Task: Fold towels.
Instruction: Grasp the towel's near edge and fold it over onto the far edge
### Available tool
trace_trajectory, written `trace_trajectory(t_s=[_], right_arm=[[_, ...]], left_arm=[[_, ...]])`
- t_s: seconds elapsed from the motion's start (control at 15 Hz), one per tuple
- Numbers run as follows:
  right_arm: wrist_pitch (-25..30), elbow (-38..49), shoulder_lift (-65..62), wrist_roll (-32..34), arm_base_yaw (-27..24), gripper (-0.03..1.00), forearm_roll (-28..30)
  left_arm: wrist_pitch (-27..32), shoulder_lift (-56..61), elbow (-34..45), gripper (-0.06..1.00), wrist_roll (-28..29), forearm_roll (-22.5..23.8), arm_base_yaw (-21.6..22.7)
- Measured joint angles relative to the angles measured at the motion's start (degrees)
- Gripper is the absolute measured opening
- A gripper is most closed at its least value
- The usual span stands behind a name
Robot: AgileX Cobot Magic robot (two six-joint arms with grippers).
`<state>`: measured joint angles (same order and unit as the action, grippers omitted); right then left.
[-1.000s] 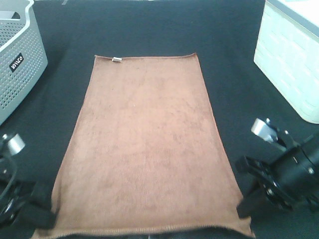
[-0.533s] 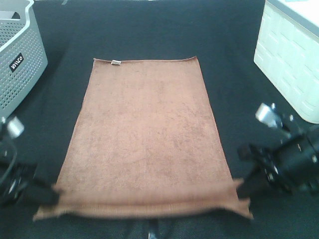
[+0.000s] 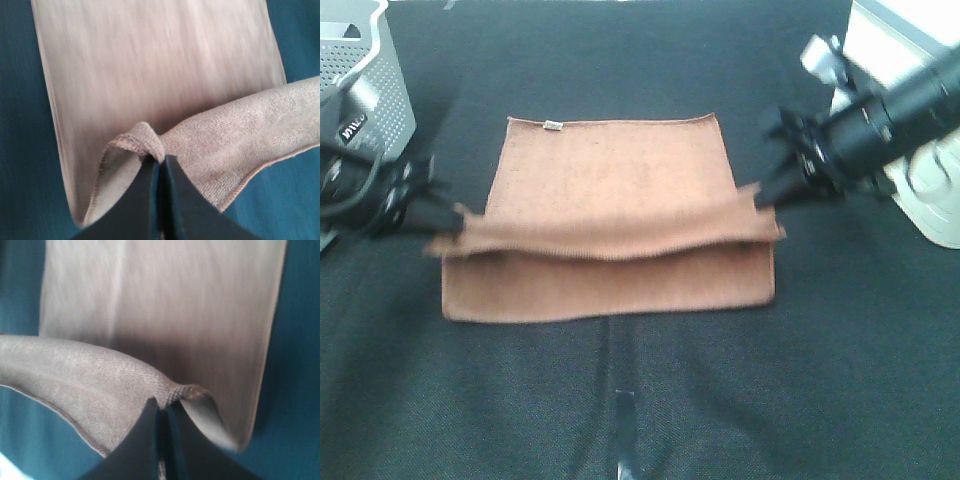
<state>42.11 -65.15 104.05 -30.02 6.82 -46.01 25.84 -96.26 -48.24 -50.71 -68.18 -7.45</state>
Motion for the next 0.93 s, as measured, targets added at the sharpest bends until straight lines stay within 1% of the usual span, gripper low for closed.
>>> trace_trajectory(t_s=[0.13,0.33,0.4,0.53,0.6,0.67,0.8,0.93], right_arm=[[1.0,-8.8,5.4,1.9,0.0,0.0,2.4],[2.1,-22.7,14.4,6.2,0.0,0.0,6.9],[2.1,-22.7,14.4,6.2,0.0,0.0,6.9],[3.9,-32.6,20.9,8.8,0.0,0.0,9.9],[4.4,-40.2,25.6,10.0,0.0,0.0,10.9],[4.4,-44.7,28.6,10.4,0.0,0.0,11.5],[4.3,-53.9,35.0,11.1,0.0,0.0,11.8],[3.9,-61.8,40.1,11.3,0.0,0.0,11.9]], left_arm=[[-1.7,-6.5,-8.0,0.0,0.0,0.7,0.0],[-2.1,-16.3,-21.9,0.0,0.1,2.5,0.0],[-2.1,-16.3,-21.9,0.0,0.1,2.5,0.0],[-2.1,-22.2,-30.9,0.0,0.2,2.8,0.0],[-2.1,-26.2,-37.4,0.0,0.2,3.0,0.0],[-2.3,-28.6,-40.9,0.0,0.2,3.4,0.0],[-4.6,-32.8,-46.5,0.0,0.2,3.8,0.0],[-8.0,-37.0,-51.7,0.0,0.2,3.9,0.0]])
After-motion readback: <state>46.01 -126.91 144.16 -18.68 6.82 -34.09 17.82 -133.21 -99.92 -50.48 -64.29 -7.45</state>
